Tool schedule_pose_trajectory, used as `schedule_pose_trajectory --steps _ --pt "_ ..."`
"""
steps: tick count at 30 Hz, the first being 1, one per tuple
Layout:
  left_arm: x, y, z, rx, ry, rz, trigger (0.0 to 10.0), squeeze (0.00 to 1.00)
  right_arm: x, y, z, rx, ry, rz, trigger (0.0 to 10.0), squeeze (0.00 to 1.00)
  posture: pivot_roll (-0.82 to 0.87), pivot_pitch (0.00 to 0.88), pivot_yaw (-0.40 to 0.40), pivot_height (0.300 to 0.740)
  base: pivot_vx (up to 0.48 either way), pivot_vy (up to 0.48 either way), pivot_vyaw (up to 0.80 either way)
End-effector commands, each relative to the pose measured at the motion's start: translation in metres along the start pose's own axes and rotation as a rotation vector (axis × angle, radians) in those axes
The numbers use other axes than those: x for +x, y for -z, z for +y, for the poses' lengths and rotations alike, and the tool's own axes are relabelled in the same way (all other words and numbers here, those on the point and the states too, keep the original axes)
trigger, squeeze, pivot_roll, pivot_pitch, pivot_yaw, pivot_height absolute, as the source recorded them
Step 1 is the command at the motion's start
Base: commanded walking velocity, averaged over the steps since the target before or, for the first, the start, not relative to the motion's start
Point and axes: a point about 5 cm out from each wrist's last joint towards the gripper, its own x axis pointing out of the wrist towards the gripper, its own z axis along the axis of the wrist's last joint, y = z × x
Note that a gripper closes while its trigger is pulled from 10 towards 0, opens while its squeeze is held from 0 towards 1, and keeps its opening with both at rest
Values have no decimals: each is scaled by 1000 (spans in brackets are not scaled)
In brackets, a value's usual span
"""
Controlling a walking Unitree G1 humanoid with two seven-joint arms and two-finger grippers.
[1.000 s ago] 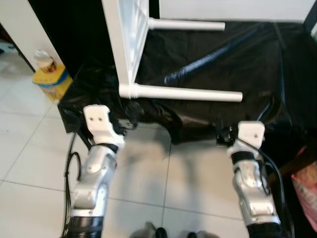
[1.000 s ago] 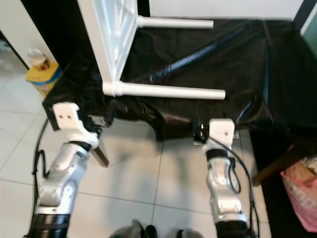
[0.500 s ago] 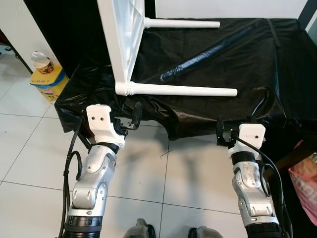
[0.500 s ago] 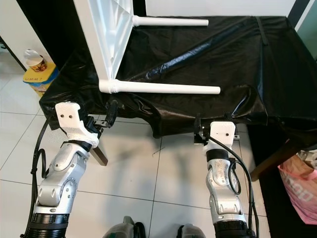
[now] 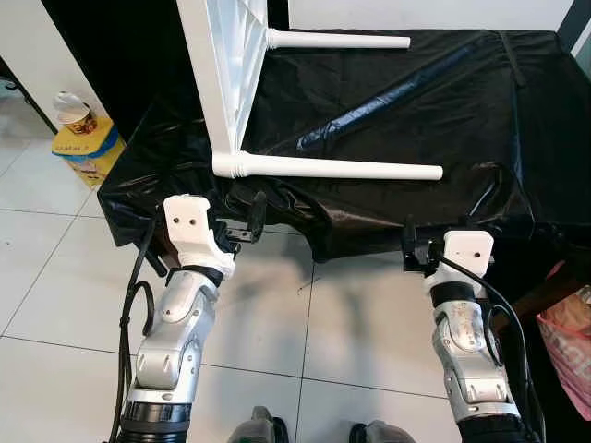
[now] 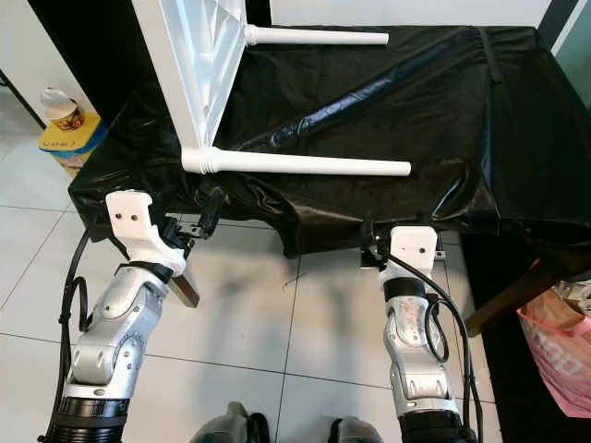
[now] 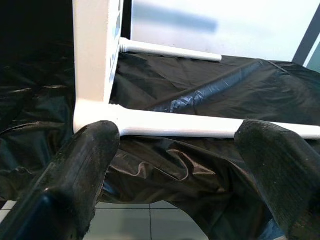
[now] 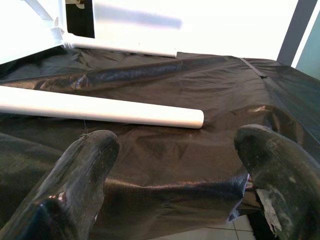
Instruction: Building children table
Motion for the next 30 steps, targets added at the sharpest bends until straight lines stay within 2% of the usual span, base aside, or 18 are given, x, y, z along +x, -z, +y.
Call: schedule_pose_trajectory --steps 1,30 --pt "-3 1 -2 6 34 7 10000 0 -2 2 -2 -6 2 3 10000 0 57 78 28 740 247 0 0" --pt "-7 0 -4 -6 21 0 10000 0 -3 3 -2 -8 -12 15 10000 0 61 92 23 740 274 0 0"
